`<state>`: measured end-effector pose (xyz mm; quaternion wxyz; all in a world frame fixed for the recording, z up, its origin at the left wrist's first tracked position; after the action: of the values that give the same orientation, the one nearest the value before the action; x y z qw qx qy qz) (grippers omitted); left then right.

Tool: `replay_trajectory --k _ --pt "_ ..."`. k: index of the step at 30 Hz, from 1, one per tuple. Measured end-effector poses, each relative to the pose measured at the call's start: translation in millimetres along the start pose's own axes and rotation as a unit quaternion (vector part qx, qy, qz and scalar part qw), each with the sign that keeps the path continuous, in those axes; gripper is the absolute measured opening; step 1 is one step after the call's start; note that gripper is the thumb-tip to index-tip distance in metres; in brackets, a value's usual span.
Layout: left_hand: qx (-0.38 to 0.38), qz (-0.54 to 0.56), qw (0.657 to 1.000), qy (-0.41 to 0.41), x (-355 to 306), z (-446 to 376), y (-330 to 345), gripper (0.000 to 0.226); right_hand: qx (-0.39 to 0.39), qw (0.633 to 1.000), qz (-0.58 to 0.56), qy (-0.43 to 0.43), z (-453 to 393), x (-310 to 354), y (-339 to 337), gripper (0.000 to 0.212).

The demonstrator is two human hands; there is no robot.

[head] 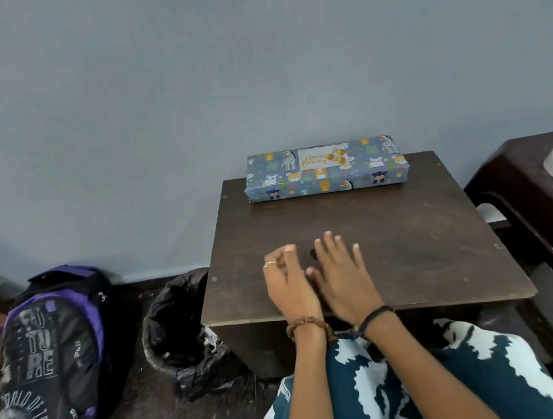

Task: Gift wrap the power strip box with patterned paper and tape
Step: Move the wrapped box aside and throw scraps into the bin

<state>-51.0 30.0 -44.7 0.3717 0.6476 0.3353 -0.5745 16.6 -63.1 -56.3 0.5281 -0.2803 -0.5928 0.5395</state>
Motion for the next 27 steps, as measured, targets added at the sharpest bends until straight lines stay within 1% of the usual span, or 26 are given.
replay_trajectory --k 2,3,4,6,8,10,12,14,15,17,19,20,21,22,23,24,25,26,27 --pt "-0.03 0.023 0.999 0.007 -2 -2 -14 0.015 0.021 0.995 0.05 -0.088 21 23 14 0.054" --pt "-0.033 0.029 0.999 0.01 -3 -2 -16 0.018 0.04 0.991 0.042 -0.122 30 29 18 0.053" --pt "-0.031 0.031 0.999 0.009 -3 -1 -17 0.02 0.062 0.988 0.019 -0.14 36 30 19 0.051" --pt "-0.024 0.032 0.999 -0.005 1 1 -16 0.021 0.089 0.985 -0.016 -0.146 44 21 15 0.05" --pt "-0.029 0.029 0.999 -0.015 3 1 -17 0.02 0.094 0.988 -0.019 -0.118 48 0 10 0.052" --pt "-0.041 0.043 0.998 -0.022 4 -2 -21 0.018 0.079 0.995 -0.006 -0.057 46 -33 3 0.055" --pt "-0.047 0.071 0.996 -0.041 8 -5 -25 0.018 0.042 0.998 0.005 0.039 43 -75 -13 0.057" --pt "-0.051 0.096 0.992 -0.064 13 -7 -29 0.019 0.007 0.99 0.013 0.142 43 -117 -30 0.058" --pt "-0.055 0.108 0.99 -0.075 15 -9 -31 0.019 -0.005 0.984 0.014 0.177 44 -131 -36 0.058" --pt "-0.057 0.125 0.986 -0.091 19 -12 -32 0.019 -0.046 0.977 0.01 0.206 50 -142 -48 0.054" --pt "-0.043 0.134 0.985 -0.101 21 -12 -26 0.018 -0.144 0.971 0.008 0.191 58 -133 -68 0.052" --pt "-0.026 0.131 0.985 -0.106 22 -11 -20 0.017 -0.178 0.967 -0.027 0.181 63 -127 -76 0.054" --pt "-0.001 0.12 0.987 -0.111 22 -8 -11 0.017 -0.183 0.96 -0.119 0.176 65 -124 -79 0.053" --pt "0.031 0.101 0.987 -0.118 23 -3 -1 0.016 -0.163 0.936 -0.257 0.175 63 -124 -75 0.048" --pt "0.069 0.078 0.987 -0.126 23 3 10 0.015 -0.124 0.889 -0.403 0.178 60 -121 -66 0.037" --pt "0.113 0.055 0.983 -0.133 23 11 22 0.014 -0.076 0.833 -0.517 0.181 56 -113 -56 0.026" --pt "0.16 0.035 0.977 -0.135 22 20 34 0.015 -0.028 0.785 -0.593 0.177 52 -103 -47 0.019" --pt "0.205 0.016 0.97 -0.133 22 29 44 0.016 0.013 0.754 -0.635 0.167 48 -92 -41 0.016" --pt "0.243 0.0 0.962 -0.126 20 36 53 0.016 0.042 0.736 -0.657 0.154 44 -82 -37 0.018"
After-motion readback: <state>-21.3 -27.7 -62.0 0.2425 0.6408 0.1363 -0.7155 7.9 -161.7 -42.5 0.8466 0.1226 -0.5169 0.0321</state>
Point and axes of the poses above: each hand's wrist, its own z-axis away from the middle knuckle, its own y-axis out of the palm, x = y × z, the point moved 9 cm from there along -z, towards the middle knuckle, and after that the axes turned 11 degrees about y, right-handed, at the moved point
